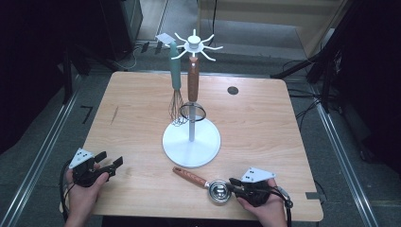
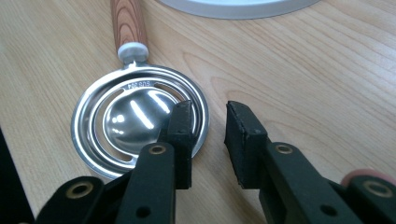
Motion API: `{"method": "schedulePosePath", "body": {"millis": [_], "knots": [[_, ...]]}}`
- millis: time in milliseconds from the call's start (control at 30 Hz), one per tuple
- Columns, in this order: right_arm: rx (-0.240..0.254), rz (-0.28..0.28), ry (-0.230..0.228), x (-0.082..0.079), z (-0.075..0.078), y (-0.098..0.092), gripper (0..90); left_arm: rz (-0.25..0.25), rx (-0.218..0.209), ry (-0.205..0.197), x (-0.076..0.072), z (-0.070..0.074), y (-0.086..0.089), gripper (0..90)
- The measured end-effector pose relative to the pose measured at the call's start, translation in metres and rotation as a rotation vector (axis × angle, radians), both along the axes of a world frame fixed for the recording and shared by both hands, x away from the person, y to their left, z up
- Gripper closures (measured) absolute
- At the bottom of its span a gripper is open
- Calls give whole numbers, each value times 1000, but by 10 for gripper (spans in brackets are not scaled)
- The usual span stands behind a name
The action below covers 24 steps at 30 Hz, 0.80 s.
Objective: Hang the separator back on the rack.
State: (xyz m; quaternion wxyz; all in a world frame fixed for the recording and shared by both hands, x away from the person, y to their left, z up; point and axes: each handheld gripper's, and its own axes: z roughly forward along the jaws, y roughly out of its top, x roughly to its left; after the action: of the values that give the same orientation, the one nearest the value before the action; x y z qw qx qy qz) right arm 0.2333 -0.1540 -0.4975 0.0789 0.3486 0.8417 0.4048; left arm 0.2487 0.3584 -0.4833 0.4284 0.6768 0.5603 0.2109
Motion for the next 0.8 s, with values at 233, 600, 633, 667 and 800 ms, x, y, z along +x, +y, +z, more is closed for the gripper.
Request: {"method": "schedulePosePath", "body": {"millis": [233,600,633,667,800], "knots": [[71,11,18,6,13,0,629,5,38,-23,-2,-1,-5,178],[-13,95,75,24,39,32,574,-3,62,-49,-3,0,-7,136],[-17,96,90,26,41,34,563,-4,60,-50,-4,0,-7,135],[-22,104,99,27,43,35,560,-8,59,-51,-4,0,-7,135],[-77,135,141,34,46,45,559,-16,66,-47,-4,0,-8,135]]}}
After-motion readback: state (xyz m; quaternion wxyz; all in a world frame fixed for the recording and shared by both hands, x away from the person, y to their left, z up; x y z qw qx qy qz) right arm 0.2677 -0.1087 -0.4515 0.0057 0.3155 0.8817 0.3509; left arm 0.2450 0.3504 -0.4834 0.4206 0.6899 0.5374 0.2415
